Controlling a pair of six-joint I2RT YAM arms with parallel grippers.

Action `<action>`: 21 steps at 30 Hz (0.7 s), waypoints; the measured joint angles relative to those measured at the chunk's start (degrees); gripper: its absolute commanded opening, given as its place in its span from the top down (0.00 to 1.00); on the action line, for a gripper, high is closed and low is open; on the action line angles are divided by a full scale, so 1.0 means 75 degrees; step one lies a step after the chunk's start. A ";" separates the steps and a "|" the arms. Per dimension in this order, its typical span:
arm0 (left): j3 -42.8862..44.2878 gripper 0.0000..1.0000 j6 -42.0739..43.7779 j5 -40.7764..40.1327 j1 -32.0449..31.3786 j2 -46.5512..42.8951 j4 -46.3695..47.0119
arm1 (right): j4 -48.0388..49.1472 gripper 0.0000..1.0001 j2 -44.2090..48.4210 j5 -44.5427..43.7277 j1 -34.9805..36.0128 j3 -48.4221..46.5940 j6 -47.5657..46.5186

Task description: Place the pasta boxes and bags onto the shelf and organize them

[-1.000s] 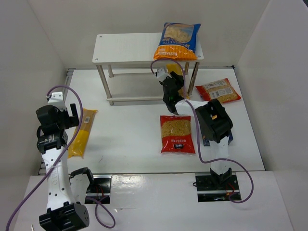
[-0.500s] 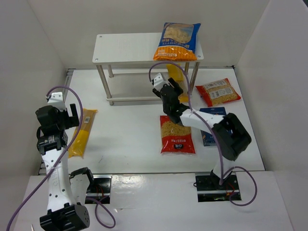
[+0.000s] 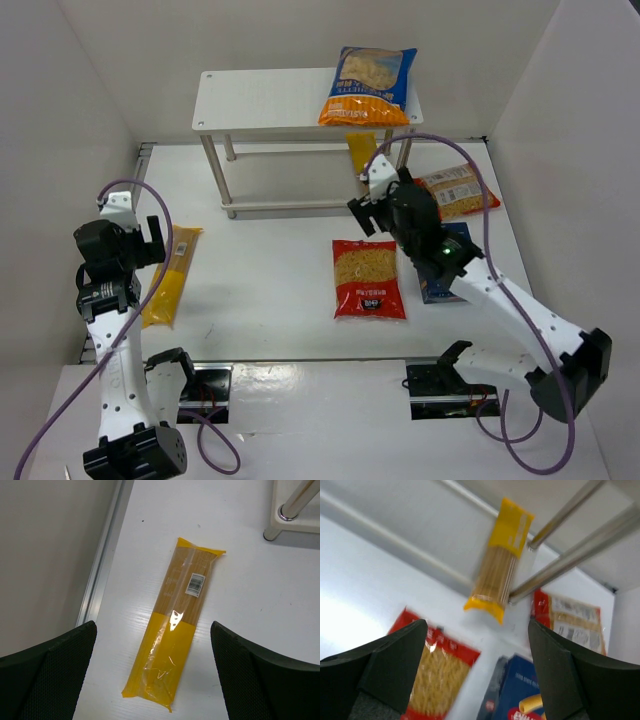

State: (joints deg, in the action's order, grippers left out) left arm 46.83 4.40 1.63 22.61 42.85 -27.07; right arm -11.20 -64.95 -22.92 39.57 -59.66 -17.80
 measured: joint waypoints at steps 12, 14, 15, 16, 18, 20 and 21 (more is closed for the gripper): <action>0.0000 0.00 0.0006 0.0251 0.0006 0.0000 -0.0061 | -0.2605 0.01 0.2643 0.2725 -0.3649 0.0708 0.0656; 0.0000 0.00 0.0006 0.0309 0.0006 0.0000 -0.0067 | -0.2690 0.01 0.2684 0.3115 -0.4083 0.0731 0.0717; 0.0000 0.00 0.0006 0.0341 0.0006 0.0000 -0.0079 | -0.2690 0.01 0.2643 0.3369 -0.4243 0.0752 0.0731; 0.0000 0.00 0.0015 0.0379 0.0006 0.0000 -0.0102 | -0.2696 0.01 0.2597 0.3614 -0.4371 0.0775 0.0729; 0.0000 0.00 0.0020 0.0428 0.0006 -0.0003 -0.0146 | -0.2722 0.01 0.2384 0.4144 -0.4587 0.0833 0.0708; 0.0000 0.00 0.0020 0.0478 0.0006 -0.0020 -0.0201 | -0.2786 0.01 0.2133 0.4468 -0.4721 0.0892 0.0670; 0.0000 0.00 0.0020 0.0493 0.0006 -0.0044 -0.0221 | -0.2830 0.01 0.1990 0.4607 -0.4765 0.0927 0.0644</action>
State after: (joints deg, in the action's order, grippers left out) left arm 46.83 4.56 5.32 22.65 42.52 -28.73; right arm -32.42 -50.02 11.64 3.84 -52.71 -12.97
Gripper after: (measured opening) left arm 1.000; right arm 0.991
